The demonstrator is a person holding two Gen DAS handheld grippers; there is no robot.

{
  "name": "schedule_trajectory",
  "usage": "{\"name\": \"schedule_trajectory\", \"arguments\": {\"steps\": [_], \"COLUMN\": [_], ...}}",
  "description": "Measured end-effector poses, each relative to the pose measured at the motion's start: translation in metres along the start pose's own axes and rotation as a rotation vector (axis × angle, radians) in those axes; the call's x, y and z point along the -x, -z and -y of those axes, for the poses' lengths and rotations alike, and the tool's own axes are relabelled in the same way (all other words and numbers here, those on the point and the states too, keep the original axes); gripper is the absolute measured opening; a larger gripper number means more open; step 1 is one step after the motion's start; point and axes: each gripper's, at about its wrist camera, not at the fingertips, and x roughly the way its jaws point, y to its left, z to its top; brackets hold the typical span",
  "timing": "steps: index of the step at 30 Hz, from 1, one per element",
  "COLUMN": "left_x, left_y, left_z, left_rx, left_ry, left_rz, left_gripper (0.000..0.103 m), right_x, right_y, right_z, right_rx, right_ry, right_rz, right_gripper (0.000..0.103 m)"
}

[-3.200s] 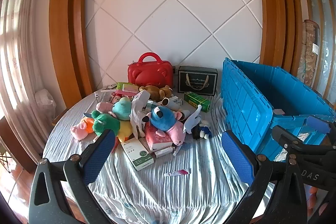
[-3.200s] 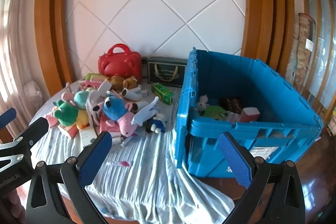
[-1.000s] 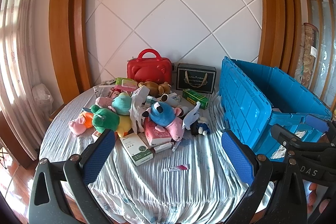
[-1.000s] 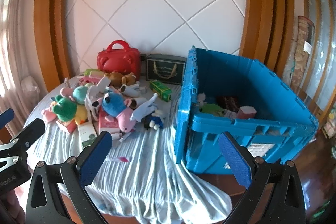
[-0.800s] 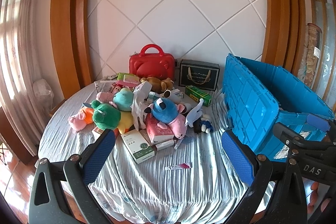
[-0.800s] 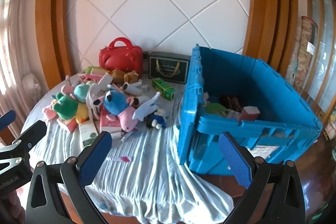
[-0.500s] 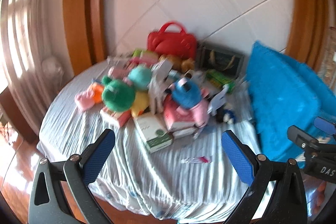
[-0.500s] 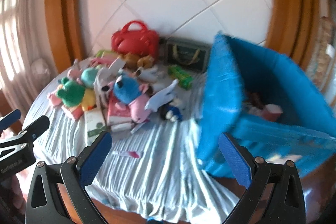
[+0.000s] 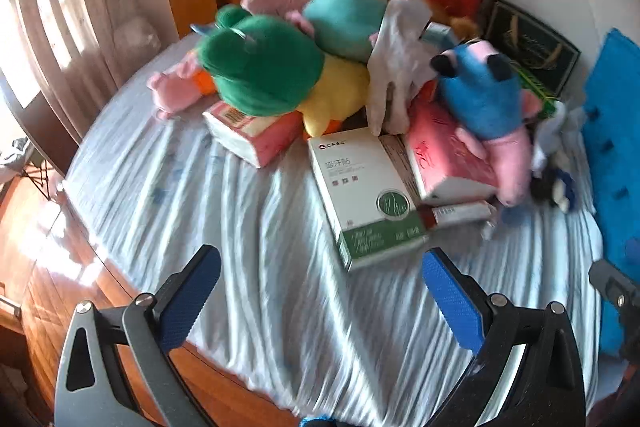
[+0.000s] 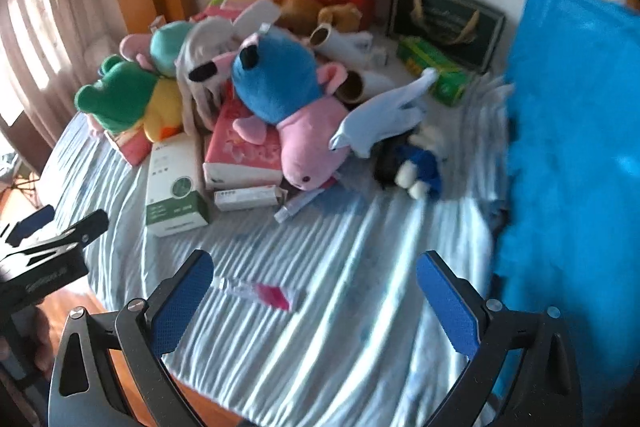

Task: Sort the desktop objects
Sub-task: 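Grasp the white-green patch box with the left tool while the right tool grasps the white ointment tube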

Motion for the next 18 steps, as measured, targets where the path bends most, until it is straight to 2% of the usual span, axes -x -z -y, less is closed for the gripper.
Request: {"name": "schedule_trajectory", "arguments": {"steps": [3, 9, 10, 11, 15, 18], "left_x": [-0.031, -0.098, -0.106, -0.112, -0.098, -0.081], "left_y": [-0.011, -0.017, -0.016, -0.015, -0.003, 0.011], "left_z": [0.015, 0.044, 0.045, 0.046, 0.032, 0.013], "left_rx": [0.003, -0.02, -0.021, -0.028, -0.052, -0.053], "left_ry": [0.005, 0.005, 0.009, 0.015, 0.014, -0.011], "left_rz": [-0.026, -0.127, -0.139, -0.154, -0.148, -0.138], "left_gripper": [0.102, 0.102, 0.099, 0.088, 0.079, 0.079], "right_x": [-0.029, -0.077, -0.081, -0.085, -0.102, -0.113], "right_y": [-0.01, -0.021, -0.022, -0.022, -0.023, -0.023], "right_z": [0.008, 0.021, 0.021, 0.02, 0.001, -0.017], "right_rx": [-0.001, 0.019, 0.024, 0.03, 0.075, 0.106], "right_ry": [-0.016, -0.035, -0.039, -0.041, -0.069, -0.1], "right_rz": [-0.026, -0.087, -0.092, -0.095, -0.11, -0.122], "right_gripper": [0.103, 0.103, 0.103, 0.103, 0.103, 0.103]}}
